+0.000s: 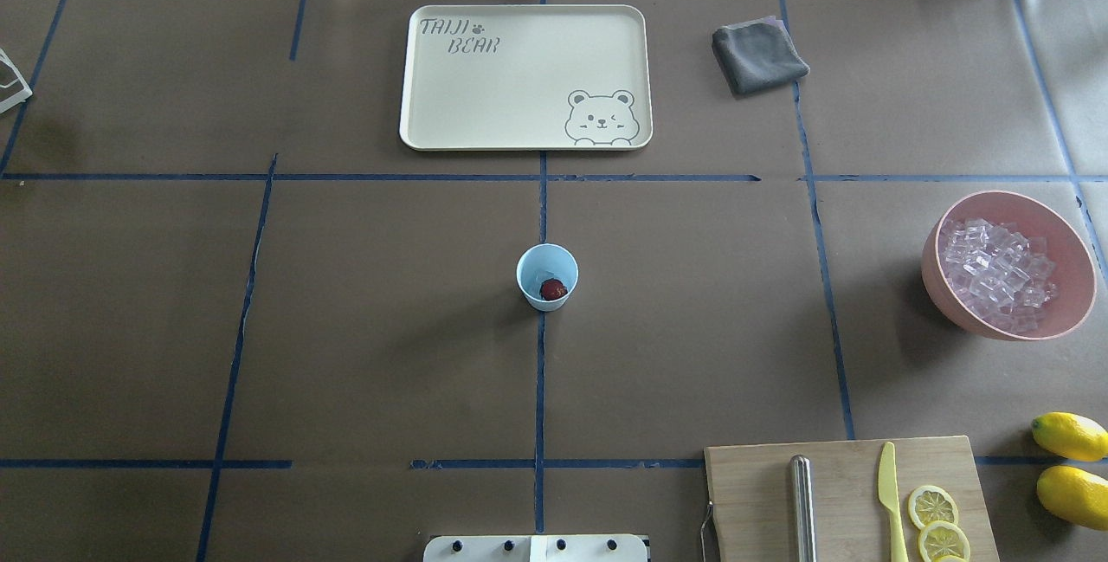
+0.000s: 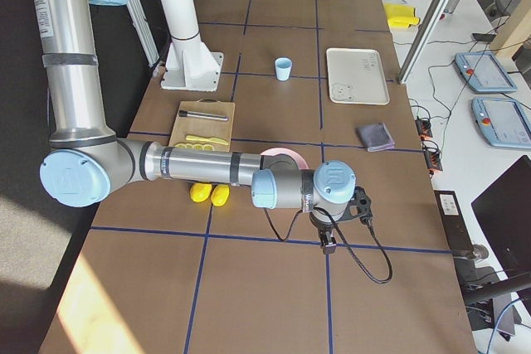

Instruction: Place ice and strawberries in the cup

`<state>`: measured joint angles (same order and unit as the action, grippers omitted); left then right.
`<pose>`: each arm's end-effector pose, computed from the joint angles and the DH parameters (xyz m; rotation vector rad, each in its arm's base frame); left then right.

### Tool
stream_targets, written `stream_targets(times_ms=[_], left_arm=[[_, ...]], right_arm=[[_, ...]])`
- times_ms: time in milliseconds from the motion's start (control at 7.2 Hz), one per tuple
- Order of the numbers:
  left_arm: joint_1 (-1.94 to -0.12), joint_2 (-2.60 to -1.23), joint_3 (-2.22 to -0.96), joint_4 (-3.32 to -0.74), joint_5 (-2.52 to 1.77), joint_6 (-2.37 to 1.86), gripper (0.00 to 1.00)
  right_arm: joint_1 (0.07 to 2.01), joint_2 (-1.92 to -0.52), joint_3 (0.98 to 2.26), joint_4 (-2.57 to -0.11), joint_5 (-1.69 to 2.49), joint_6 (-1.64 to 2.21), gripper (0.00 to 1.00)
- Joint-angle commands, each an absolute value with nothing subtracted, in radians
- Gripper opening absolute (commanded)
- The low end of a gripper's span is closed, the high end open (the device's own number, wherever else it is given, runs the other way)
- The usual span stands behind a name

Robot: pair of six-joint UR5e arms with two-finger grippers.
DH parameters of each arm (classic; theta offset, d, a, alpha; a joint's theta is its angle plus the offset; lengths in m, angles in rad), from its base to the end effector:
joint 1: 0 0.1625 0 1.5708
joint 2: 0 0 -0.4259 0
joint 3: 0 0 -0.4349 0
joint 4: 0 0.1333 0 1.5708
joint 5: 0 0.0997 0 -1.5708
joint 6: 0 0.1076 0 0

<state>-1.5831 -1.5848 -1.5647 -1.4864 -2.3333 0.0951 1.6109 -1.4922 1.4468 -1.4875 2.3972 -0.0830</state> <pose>-0.0655 -0.5335 0.6701 -0.0317 0.7650 0.0496 0.0770 -0.5677 0.6759 0.0865 -0.8226 -0.0561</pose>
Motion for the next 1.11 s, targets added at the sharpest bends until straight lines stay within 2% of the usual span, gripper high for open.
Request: stream_targets(times_ms=[0,973], left_arm=[[-1.583,-1.585,-1.565,-1.486,-2.332,0.095,1.00],[-1.583,-1.586,-1.566,-1.486,-2.332,0.094,1.00]], right_arm=[[1.612,-1.499,1.450,-1.486,2.381,-0.058,1.00],[1.612,-1.496,1.453,-1.483,2.372,-0.060,1.00]])
